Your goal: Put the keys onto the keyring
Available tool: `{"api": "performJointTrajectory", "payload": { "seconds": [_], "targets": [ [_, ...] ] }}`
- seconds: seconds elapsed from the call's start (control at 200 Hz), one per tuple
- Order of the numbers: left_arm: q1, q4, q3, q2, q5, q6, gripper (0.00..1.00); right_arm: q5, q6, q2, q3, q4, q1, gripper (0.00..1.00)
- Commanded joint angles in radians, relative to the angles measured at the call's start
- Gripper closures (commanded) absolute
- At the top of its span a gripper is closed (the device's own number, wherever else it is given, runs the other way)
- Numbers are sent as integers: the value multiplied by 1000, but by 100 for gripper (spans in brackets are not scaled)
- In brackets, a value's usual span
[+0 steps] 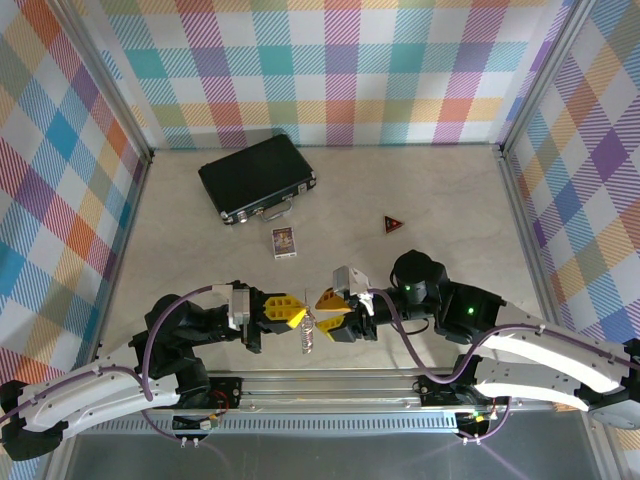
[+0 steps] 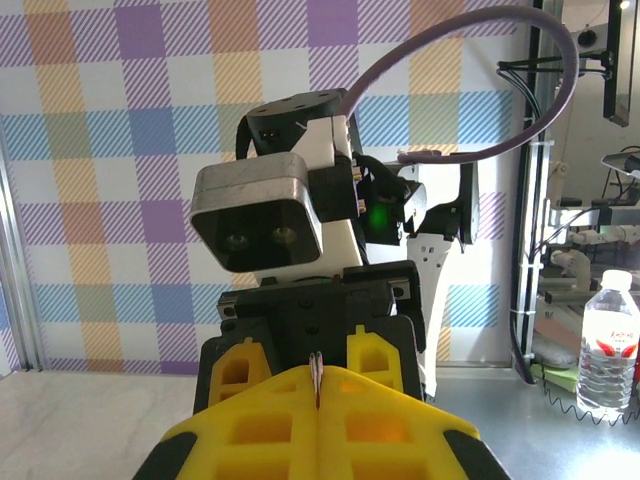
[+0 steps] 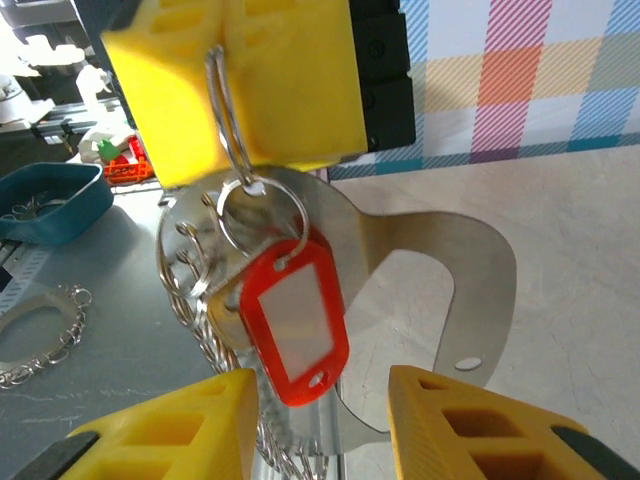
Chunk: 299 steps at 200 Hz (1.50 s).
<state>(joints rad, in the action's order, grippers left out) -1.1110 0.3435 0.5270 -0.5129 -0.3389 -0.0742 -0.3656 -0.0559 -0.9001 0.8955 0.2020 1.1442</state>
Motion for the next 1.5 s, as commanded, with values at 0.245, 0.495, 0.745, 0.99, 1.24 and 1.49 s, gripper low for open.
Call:
{"api": "performJointTrajectory", "payload": {
  "seconds": [0.245, 0.495, 0.745, 0.99, 1.24, 1.49],
  "targets": [
    [-3, 50, 1, 7, 19, 5, 100, -46, 42, -10, -36, -118, -6, 63],
    [-3, 53, -12, 11, 29, 14, 100, -42, 56, -22, -49, -173, -6, 66],
    [-4, 56, -27, 19, 41, 24, 100, -35, 73, -38, -58, -209, -5, 69],
    [-4, 56, -29, 16, 54, 18, 100, -50, 75, -43, -62, -216, -6, 64],
    [-4, 54, -24, 13, 57, 17, 100, -35, 63, -53, -58, -203, -6, 70],
    [-3, 47, -24, 14, 63, 13, 100, -5, 55, -45, -58, -197, -6, 82]
  ]
}}
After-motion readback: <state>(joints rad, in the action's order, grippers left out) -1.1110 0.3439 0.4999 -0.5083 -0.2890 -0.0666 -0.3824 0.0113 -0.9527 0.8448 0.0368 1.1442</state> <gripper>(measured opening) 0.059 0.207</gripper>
